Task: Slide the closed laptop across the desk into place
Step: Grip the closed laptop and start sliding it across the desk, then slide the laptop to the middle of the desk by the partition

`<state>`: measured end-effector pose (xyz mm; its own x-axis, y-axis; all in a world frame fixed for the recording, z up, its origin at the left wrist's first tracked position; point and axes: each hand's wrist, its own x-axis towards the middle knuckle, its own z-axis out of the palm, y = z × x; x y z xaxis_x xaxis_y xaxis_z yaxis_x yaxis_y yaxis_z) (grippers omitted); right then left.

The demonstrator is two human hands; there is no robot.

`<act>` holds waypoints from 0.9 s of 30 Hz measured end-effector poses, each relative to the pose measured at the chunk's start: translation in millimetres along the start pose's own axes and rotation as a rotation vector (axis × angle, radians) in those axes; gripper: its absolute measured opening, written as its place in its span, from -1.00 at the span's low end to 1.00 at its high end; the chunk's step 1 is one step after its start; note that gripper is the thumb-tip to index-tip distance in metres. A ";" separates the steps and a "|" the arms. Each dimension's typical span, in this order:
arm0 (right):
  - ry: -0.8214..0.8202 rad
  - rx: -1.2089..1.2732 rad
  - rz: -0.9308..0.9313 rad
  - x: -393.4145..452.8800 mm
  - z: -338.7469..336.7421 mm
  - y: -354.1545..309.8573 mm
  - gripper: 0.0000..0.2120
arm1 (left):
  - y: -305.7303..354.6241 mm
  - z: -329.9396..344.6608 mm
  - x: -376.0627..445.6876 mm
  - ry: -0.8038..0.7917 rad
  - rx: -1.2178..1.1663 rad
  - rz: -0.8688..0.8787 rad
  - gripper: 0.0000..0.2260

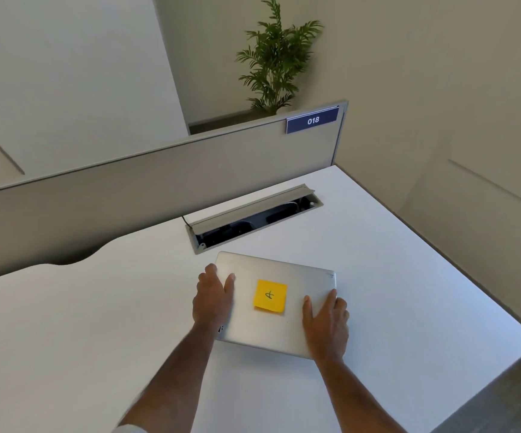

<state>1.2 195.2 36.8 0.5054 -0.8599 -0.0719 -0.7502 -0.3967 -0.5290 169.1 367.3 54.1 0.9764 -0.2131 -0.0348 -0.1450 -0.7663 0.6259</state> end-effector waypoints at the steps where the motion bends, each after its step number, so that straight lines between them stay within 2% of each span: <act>1: -0.006 0.001 -0.004 -2.4 4.1 -4.0 -0.32 | -5.7 -3.3 1.1 0.006 0.000 -0.008 -0.61; 17: -0.102 -0.036 -0.078 -53.2 77.2 -65.9 -0.31 | -113.3 -50.2 14.7 0.041 0.023 -0.132 -0.62; 27: -0.131 -0.069 -0.124 -63.2 95.9 -88.7 -0.31 | -142.9 -63.6 14.0 0.062 0.019 -0.187 -0.61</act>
<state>76.7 315.6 7.2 0.6437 -0.7556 -0.1212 -0.7038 -0.5223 -0.4816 213.6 512.4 13.7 0.9945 -0.0285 -0.1010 0.0379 -0.8002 0.5985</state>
